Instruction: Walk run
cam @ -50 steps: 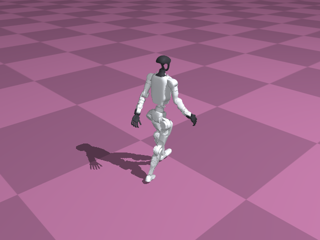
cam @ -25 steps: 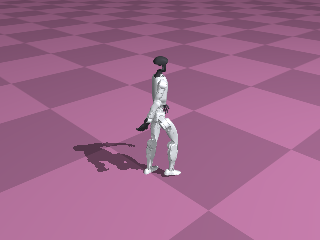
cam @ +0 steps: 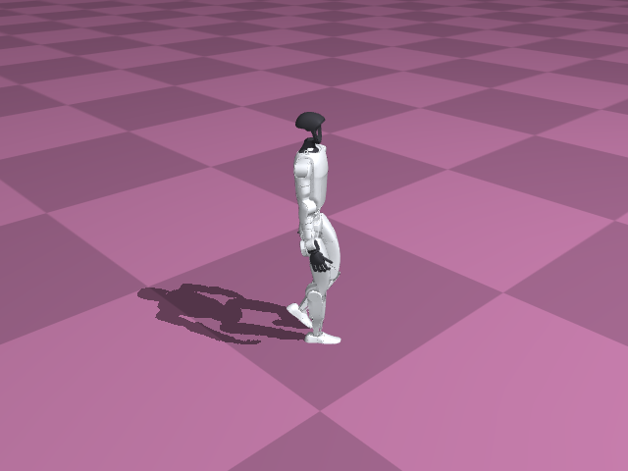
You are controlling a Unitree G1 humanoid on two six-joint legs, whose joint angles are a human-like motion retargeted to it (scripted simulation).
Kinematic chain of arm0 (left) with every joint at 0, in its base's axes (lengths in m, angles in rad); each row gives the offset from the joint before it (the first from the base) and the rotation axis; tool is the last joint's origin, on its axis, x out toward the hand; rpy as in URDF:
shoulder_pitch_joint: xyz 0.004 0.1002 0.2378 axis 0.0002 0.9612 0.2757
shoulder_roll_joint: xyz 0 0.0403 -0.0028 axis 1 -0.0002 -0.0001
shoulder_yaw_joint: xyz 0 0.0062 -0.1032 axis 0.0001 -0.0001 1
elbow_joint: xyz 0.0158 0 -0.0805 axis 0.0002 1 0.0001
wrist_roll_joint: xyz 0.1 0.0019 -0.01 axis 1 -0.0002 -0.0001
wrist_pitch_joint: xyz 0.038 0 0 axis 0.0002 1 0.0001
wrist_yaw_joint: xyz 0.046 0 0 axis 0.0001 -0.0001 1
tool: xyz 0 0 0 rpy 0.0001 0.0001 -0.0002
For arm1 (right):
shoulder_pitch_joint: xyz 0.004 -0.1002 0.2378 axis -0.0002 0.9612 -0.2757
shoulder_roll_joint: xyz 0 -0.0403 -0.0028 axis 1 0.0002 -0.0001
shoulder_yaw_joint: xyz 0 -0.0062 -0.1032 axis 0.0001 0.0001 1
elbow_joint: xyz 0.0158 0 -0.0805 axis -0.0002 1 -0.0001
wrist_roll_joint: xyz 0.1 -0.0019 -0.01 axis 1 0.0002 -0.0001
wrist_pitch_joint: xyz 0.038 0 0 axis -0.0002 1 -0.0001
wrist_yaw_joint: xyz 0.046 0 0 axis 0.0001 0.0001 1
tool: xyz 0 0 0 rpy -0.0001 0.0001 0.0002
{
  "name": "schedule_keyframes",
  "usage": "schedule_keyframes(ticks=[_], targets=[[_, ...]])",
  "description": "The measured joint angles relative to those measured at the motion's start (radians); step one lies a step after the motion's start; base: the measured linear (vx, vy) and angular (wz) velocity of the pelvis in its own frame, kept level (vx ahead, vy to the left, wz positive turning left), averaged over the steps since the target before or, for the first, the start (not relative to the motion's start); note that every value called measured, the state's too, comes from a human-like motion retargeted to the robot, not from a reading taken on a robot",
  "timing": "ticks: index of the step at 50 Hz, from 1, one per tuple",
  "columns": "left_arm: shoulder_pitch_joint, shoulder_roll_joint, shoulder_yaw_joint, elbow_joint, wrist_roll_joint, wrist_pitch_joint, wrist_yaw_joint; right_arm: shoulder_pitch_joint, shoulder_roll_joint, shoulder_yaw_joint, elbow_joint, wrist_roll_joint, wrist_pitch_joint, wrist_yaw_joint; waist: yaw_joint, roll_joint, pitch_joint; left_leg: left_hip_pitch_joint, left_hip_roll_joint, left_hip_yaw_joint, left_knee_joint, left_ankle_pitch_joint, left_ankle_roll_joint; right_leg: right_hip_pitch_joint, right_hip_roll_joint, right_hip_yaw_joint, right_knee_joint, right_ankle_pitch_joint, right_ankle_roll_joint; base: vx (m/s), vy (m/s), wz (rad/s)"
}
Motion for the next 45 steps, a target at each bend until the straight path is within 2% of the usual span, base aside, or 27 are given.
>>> schedule_keyframes(ticks=[3,6,8,10,11,12,15,17,18,20,22,23,24,25,27,30,32,34,36,40,42,43,44,45], targets=[[0.098,-0.030,0.026,0.030,0.069,0.052,-0.059,-0.095,-0.012,0.071,-0.103,-0.041,-0.023,-0.007,0.075,-0.012,0.025,-0.067,0.090,0.102,-0.212,-0.062,0.116,0.065,0.041,0.102,-0.018,-0.006,0.000,0.58,-0.12,-2.66],[0.190,-0.067,0.063,0.031,0.122,0.115,-0.116,-0.160,-0.031,0.115,-0.184,-0.070,-0.049,-0.018,0.145,-0.005,0.053,-0.102,0.063,0.060,-0.505,-0.070,0.132,0.136,0.079,0.186,-0.027,-0.026,0.000,0.90,-0.03,-2.11],[0.235,-0.086,0.076,0.031,0.135,0.147,-0.138,-0.180,-0.045,0.126,-0.223,-0.082,-0.068,-0.036,0.175,0.002,0.063,-0.128,0.040,0.057,-0.668,-0.123,0.161,0.180,0.091,0.216,-0.028,-0.045,0.000,0.91,0.05,-1.21],[0.263,-0.098,0.081,0.031,0.131,0.170,-0.153,-0.183,-0.057,0.125,-0.244,-0.084,-0.082,-0.063,0.193,0.007,0.075,-0.156,0.002,0.033,-0.794,-0.196,0.113,0.229,0.094,0.225,-0.024,-0.063,0.000,1.07,0.11,-0.52],[0.268,-0.099,0.083,0.031,0.125,0.177,-0.158,-0.177,-0.060,0.120,-0.242,-0.078,-0.086,-0.081,0.184,0.016,0.082,-0.152,0.008,0.100,-0.828,-0.234,0.065,0.253,0.099,0.196,-0.019,-0.066,0.000,0.93,0.08,0.15],[0.273,-0.098,0.085,0.031,0.120,0.185,-0.162,-0.168,-0.061,0.114,-0.234,-0.070,-0.088,-0.098,0.177,0.020,0.086,-0.146,0.008,0.151,-0.852,-0.260,0.043,0.275,0.104,0.173,-0.012,-0.064,0.000,0.76,-0.01,0.53],[0.267,-0.081,0.098,0.031,0.102,0.208,-0.158,-0.117,-0.046,0.078,-0.162,-0.034,-0.068,-0.131,0.174,-0.002,0.056,-0.129,-0.001,0.199,-0.797,-0.220,0.172,0.309,0.127,0.118,0.010,0.024,0.000,1.23,-0.15,0.27],[0.251,-0.062,0.121,0.031,0.079,0.211,-0.132,-0.060,-0.026,0.050,-0.085,-0.015,-0.020,-0.113,0.222,-0.023,0.023,-0.131,0.007,0.183,-0.754,-0.187,0.159,0.326,0.123,0.100,0.044,0.154,0.067,1.22,-0.14,-0.70],[0.237,-0.053,0.130,0.031,0.059,0.207,-0.115,-0.028,-0.015,0.036,-0.043,-0.010,0.015,-0.094,0.248,-0.041,0.011,-0.129,-0.012,0.125,-0.744,-0.156,0.164,0.331,0.101,0.074,0.073,0.240,0.127,1.25,-0.06,-0.73],[0.193,-0.032,0.143,0.031,0.003,0.196,-0.075,0.041,0.009,0.043,0.035,0.015,0.097,-0.045,0.263,-0.079,-0.007,-0.134,-0.069,0.026,-0.690,-0.176,0.217,0.323,0.078,0.069,0.159,0.437,0.297,1.30,-0.04,-0.05],[0.118,-0.010,0.138,0.031,-0.070,0.186,-0.037,0.108,0.024,0.066,0.108,0.025,0.137,0.012,0.224,-0.104,0.011,-0.097,-0.120,-0.030,-0.633,-0.233,0.235,0.234,0.094,0.047,0.460,0.503,0.461,1.26,-0.21,1.05],[0.067,0.003,0.140,0.031,-0.108,0.180,-0.023,0.132,0.030,0.075,0.146,0.015,0.134,0.039,0.211,-0.102,0.019,-0.062,-0.097,0.024,-0.618,-0.258,0.234,0.183,0.119,0.002,0.598,0.503,0.506,1.12,-0.37,0.88],[0.017,0.010,0.143,0.027,-0.140,0.171,-0.011,0.157,0.038,0.084,0.176,-0.004,0.131,0.057,0.203,-0.082,0.017,-0.020,-0.068,0.052,-0.627,-0.279,0.229,0.145,0.137,-0.032,0.668,0.503,0.521,0.92,-0.34,0.54],[-0.033,0.013,0.148,0.022,-0.170,0.161,0.000,0.183,0.047,0.092,0.201,-0.028,0.127,0.072,0.197,-0.053,0.010,0.026,-0.037,0.068,-0.648,-0.299,0.223,0.113,0.151,-0.060,0.705,0.503,0.521,0.79,-0.07,0.17],[-0.119,-0.003,0.138,-0.041,-0.235,0.131,-0.006,0.235,0.065,0.104,0.225,-0.092,0.134,0.075,0.201,0.032,0.000,0.065,0.004,-0.017,-0.676,-0.321,0.220,0.032,0.195,-0.064,0.688,0.432,0.457,0.85,0.09,0.05],[-0.232,-0.029,0.067,-0.156,-0.321,0.066,-0.040,0.315,0.086,0.104,0.236,-0.186,0.125,0.058,0.146,0.102,0.007,0.157,0.033,-0.039,-0.724,-0.340,0.212,-0.117,0.157,-0.111,0.747,0.244,0.346,1.03,-0.06,1.02],[-0.295,-0.035,0.014,-0.238,-0.348,0.023,-0.071,0.361,0.095,0.118,0.236,-0.226,0.110,0.068,0.100,0.128,0.006,0.209,0.027,-0.072,-0.756,-0.355,0.207,-0.210,0.100,-0.125,0.713,0.154,0.307,0.93,-0.11,1.17],[-0.354,-0.023,-0.036,-0.305,-0.355,-0.018,-0.104,0.397,0.097,0.135,0.236,-0.249,0.112,0.088,0.070,0.132,0.006,0.260,0.007,-0.089,-0.775,-0.379,0.204,-0.271,0.029,-0.111,0.600,0.100,0.306,0.76,-0.13,0.69],[-0.408,0.005,-0.075,-0.353,-0.341,-0.054,-0.134,0.420,0.096,0.144,0.236,-0.262,0.128,0.110,0.044,0.116,0.011,0.316,-0.022,-0.087,-0.788,-0.406,0.202,-0.305,-0.031,-0.074,0.432,0.099,0.308,0.75,-0.22,0.46],[-0.494,0.075,-0.125,-0.385,-0.272,-0.102,-0.149,0.419,0.096,0.139,0.236,-0.245,0.154,0.140,0.012,0.084,0.028,0.433,-0.059,-0.098,-0.794,-0.455,0.176,-0.340,-0.132,-0.022,0.062,0.089,0.257,0.97,-0.39,0.21],[-0.511,0.096,-0.136,-0.371,-0.234,-0.105,-0.132,0.399,0.090,0.124,0.236,-0.223,0.153,0.133,0.014,0.091,0.028,0.485,-0.043,-0.072,-0.791,-0.464,0.143,-0.334,-0.116,0.021,-0.116,0.037,0.334,0.94,-0.37,-0.22],[-0.506,0.102,-0.139,-0.365,-0.219,-0.104,-0.124,0.389,0.085,0.116,0.236,-0.214,0.149,0.123,0.021,0.093,0.024,0.507,-0.041,-0.063,-0.787,-0.456,0.126,-0.336,-0.123,-0.053,-0.145,-0.006,0.403,1.06,-0.43,-0.36],[-0.496,0.104,-0.137,-0.354,-0.204,-0.105,-0.115,0.374,0.079,0.108,0.236,-0.204,0.146,0.111,0.018,0.094,0.020,0.525,-0.042,-0.060,-0.775,-0.438,0.107,-0.335,-0.127,-0.097,-0.133,-0.014,0.409,1.02,-0.41,-0.25],[-0.483,0.105,-0.132,-0.342,-0.188,-0.108,-0.107,0.356,0.072,0.100,0.236,-0.193,0.144,0.097,0.011,0.094,0.016,0.540,-0.046,-0.061,-0.759,-0.414,0.088,-0.332,-0.128,-0.127,-0.100,-0.004,0.382,0.93,-0.36,0.01]])
